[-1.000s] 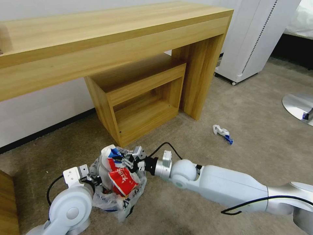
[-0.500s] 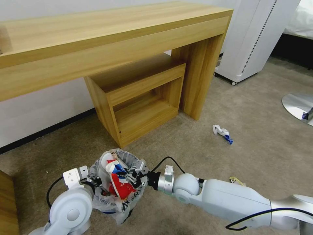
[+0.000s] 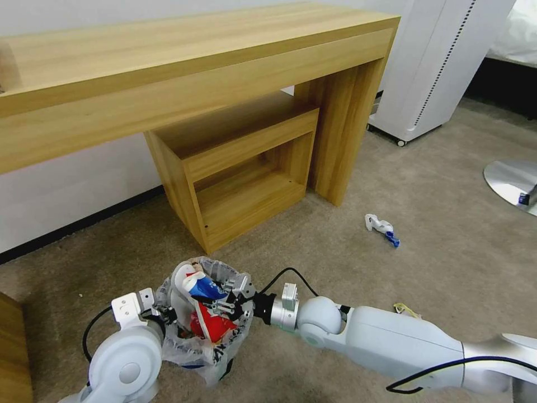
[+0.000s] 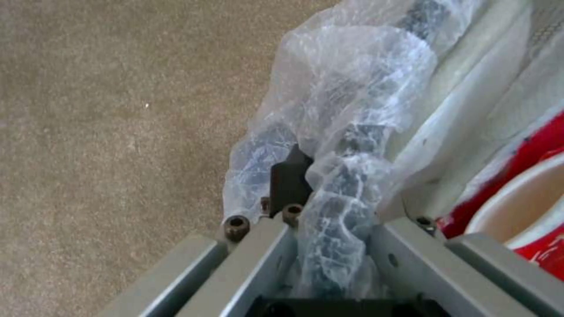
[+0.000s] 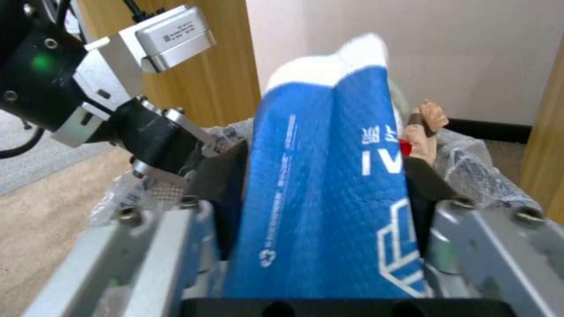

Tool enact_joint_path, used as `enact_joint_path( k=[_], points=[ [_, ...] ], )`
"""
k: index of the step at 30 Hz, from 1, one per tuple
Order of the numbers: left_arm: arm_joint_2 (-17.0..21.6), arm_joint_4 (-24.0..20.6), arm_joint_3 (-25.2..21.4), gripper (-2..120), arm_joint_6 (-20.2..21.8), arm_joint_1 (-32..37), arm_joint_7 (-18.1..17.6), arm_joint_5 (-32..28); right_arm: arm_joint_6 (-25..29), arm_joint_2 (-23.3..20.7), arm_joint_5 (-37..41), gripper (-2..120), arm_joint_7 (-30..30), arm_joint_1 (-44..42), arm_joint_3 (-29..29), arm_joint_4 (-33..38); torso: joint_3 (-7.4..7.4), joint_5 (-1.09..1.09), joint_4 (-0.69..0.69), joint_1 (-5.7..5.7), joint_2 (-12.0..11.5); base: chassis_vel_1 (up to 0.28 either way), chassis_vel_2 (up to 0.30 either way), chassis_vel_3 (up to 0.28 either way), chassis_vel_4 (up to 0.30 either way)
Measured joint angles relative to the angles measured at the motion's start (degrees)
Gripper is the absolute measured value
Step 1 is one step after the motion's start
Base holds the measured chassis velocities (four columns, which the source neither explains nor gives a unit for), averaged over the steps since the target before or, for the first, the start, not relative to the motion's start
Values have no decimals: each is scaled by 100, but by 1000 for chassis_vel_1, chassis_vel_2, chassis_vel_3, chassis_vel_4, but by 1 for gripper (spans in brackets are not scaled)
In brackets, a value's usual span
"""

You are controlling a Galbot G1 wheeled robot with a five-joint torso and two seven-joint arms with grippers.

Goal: Pick up the trash bin and place the garbage on the floor into it.

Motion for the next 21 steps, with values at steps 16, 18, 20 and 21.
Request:
enact_joint_path(
  k=[16, 18, 20, 21],
  points=[
    [-15, 91, 42, 0, 7, -83, -43, -10, -1, 153, 142, 100, 127, 371, 25, -99, 0, 0, 0, 0, 0, 0, 0, 0, 0],
    [-7, 97, 39, 0, 7, -87, -44, -13, -2, 154, 168, 100, 131, 400, 68, -71, 0, 0, 0, 0, 0, 0, 0, 0, 0],
    [5, 97, 34, 0, 6, -89, -45, -26, -2, 126, 202, 100, 141, 441, 214, 1, 0, 0, 0, 0, 0, 0, 0, 0, 0],
    [12, 97, 28, 0, 5, -88, -45, -34, -4, 91, 224, 100, 144, 446, 303, 32, 0, 0, 0, 0, 0, 0, 0, 0, 0]
  ],
)
